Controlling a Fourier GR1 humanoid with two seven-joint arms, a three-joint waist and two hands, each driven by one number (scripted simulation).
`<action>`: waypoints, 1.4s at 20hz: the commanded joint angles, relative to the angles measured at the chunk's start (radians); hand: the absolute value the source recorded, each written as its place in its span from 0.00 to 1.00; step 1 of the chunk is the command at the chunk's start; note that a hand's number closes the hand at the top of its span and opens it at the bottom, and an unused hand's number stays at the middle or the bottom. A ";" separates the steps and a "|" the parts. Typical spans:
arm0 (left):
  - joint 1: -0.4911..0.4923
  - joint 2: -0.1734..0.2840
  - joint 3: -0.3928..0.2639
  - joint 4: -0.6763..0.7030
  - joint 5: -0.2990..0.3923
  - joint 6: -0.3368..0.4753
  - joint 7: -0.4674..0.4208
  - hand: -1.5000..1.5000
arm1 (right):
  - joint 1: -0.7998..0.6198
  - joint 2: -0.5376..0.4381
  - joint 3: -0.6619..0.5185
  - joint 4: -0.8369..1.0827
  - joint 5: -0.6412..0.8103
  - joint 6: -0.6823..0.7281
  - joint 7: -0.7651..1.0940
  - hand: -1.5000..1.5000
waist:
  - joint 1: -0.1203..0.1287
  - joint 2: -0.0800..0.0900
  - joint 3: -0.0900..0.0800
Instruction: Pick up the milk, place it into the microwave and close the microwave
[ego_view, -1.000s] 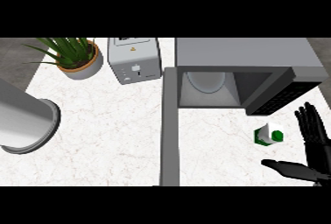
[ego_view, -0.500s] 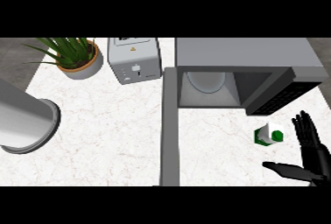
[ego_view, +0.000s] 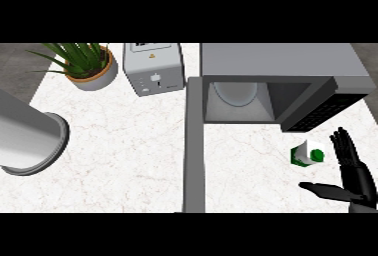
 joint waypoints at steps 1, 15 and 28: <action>0.035 0.029 0.062 0.009 0.091 -0.043 0.009 0.00 | -0.072 0.016 -0.003 0.196 0.041 -0.074 -0.128 0.00 | 0.008 0.000 0.000; 0.003 0.047 0.069 -0.017 0.125 -0.023 0.067 0.00 | -0.249 -0.064 0.003 0.509 0.103 -0.060 -0.341 1.00 | 0.026 0.008 0.004; 0.054 0.023 0.111 0.019 0.121 -0.101 0.030 0.00 | -0.293 0.139 -0.018 0.454 0.086 -0.307 -0.381 1.00 | 0.016 0.003 0.001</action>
